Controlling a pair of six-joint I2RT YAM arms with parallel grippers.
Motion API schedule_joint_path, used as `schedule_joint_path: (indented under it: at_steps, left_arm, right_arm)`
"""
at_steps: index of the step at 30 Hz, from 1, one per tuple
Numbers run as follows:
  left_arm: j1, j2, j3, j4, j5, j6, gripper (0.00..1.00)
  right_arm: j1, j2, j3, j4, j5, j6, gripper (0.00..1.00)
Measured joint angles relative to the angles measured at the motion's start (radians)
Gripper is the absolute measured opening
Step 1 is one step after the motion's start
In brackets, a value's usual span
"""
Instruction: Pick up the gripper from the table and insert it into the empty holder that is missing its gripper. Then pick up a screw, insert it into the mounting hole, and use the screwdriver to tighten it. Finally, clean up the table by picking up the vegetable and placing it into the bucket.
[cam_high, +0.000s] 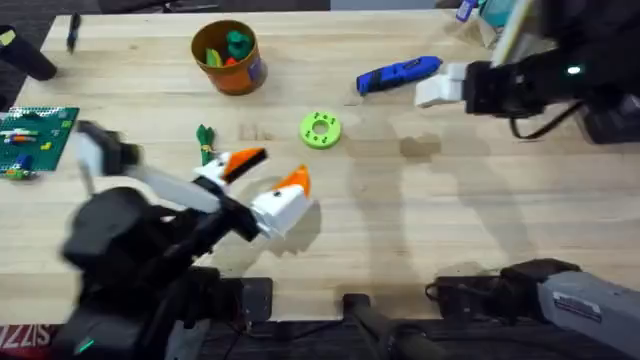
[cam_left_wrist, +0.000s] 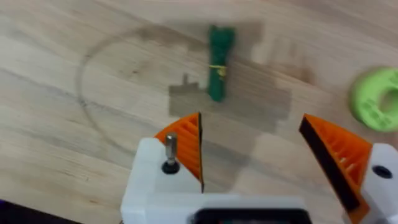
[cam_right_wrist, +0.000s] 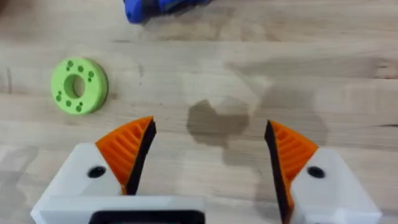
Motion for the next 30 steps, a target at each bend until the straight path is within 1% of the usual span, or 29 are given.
schedule_joint_path:
  at_steps: [2,4,6,8,11,13,17,19,22,24,26,28,30]
  left_arm:
    - [0.0,0.027,0.114,-0.101,-0.105,-0.048,0.986]
    - [0.0,0.072,0.246,-0.168,-0.208,-0.087,0.986]
    - [0.0,0.131,0.384,-0.255,-0.294,-0.111,0.986]
    - [0.0,0.209,0.505,-0.353,-0.362,-0.124,0.985]
    - [0.0,0.359,0.648,-0.51,-0.443,-0.136,0.985]
    - [0.0,0.491,0.737,-0.603,-0.486,-0.135,0.985]
    - [0.0,0.726,0.879,-0.679,-0.542,-0.107,0.986]
    - [0.0,0.811,0.918,-0.68,-0.569,-0.097,0.986]
    - [0.001,0.905,0.93,-0.675,-0.625,-0.073,0.986]
    - [0.017,0.966,0.93,-0.688,-0.654,-0.045,0.986]
    - [0.053,1.033,0.93,-0.691,-0.671,-0.029,0.986]
    - [0.105,1.121,0.931,-0.675,-0.683,-0.016,0.987]
    - [0.164,1.229,0.931,-0.64,-0.694,-0.009,0.962]
  right_arm:
    - [-0.025,-0.035,0.0,0.0,0.0,0.0,0.993]
    - [-0.048,-0.063,0.0,0.0,0.0,0.0,0.993]
    - [-0.064,-0.082,0.0,0.0,0.0,0.0,0.993]
    - [-0.072,-0.091,0.0,0.0,0.0,0.0,0.993]
    - [-0.076,-0.093,0.0,-0.002,0.0,-0.001,0.993]
    - [-0.076,-0.093,0.0,-0.002,0.0,-0.002,0.993]
    - [-0.076,-0.093,0.0,-0.017,0.0,-0.02,0.993]
    - [-0.076,-0.093,0.0,-0.046,0.0,-0.037,0.993]
    - [-0.076,-0.093,0.0,-0.096,0.0,-0.061,0.993]
    - [-0.076,-0.093,0.0,-0.131,0.0,-0.069,0.993]
    - [-0.076,-0.093,0.0,-0.151,0.0,-0.073,0.993]
    - [-0.076,-0.093,0.0,-0.157,0.0,-0.077,0.993]
    - [-0.076,-0.093,0.0,-0.157,0.0,-0.081,0.993]
